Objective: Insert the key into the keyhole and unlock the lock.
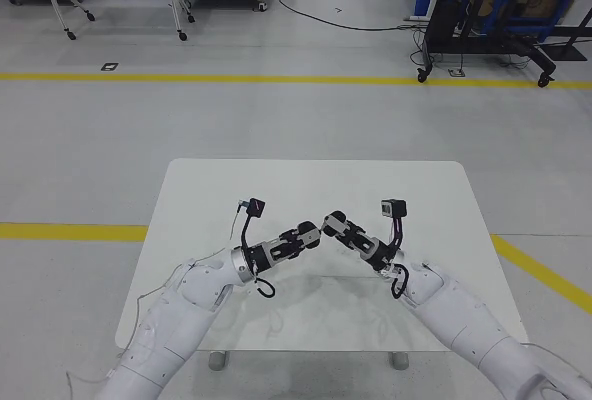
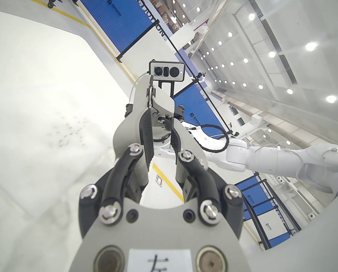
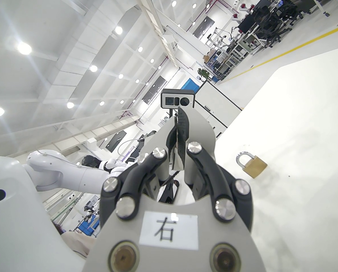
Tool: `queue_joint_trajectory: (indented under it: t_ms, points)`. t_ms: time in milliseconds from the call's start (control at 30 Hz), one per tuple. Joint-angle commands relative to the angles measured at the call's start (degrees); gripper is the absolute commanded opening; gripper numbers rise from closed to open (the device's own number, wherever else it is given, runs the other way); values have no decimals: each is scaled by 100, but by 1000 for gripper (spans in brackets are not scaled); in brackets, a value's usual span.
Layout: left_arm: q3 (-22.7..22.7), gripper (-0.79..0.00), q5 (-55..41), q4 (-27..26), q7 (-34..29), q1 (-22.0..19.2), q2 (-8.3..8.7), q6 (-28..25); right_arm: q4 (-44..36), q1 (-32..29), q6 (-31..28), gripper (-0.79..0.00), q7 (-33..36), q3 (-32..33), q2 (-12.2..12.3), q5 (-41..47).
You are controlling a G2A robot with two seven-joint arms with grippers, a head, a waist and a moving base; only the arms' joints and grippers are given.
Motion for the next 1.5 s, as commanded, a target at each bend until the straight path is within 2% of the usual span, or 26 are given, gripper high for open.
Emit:
queue_joint_trajectory:
  t_ms: [0,267,667,767,833,1400,1433,1467]
  points:
    - [-2,-622,17,-5,33,8,1,-2,-7,-31,0,-785,58,77,-21,9]
    - [-30,-650,33,-43,74,44,13,-1,-95,-202,0,-785,319,456,-112,-7]
    - [30,-628,115,-54,125,38,7,44,-25,-287,0,-785,811,705,-309,24]
    - [38,-656,157,-55,160,36,5,58,18,-304,0,-785,909,784,-348,40]
    - [38,-785,177,-53,180,36,5,84,41,-322,0,-785,969,840,-372,43]
    - [-158,-785,207,-226,386,181,52,80,160,-452,0,-785,1428,1212,-535,-70]
    - [-152,-723,203,-234,343,175,54,60,164,-455,0,-785,1458,1231,-542,-66]
    - [-152,-496,197,-236,327,172,55,50,165,-460,0,-785,1478,1252,-550,-58]
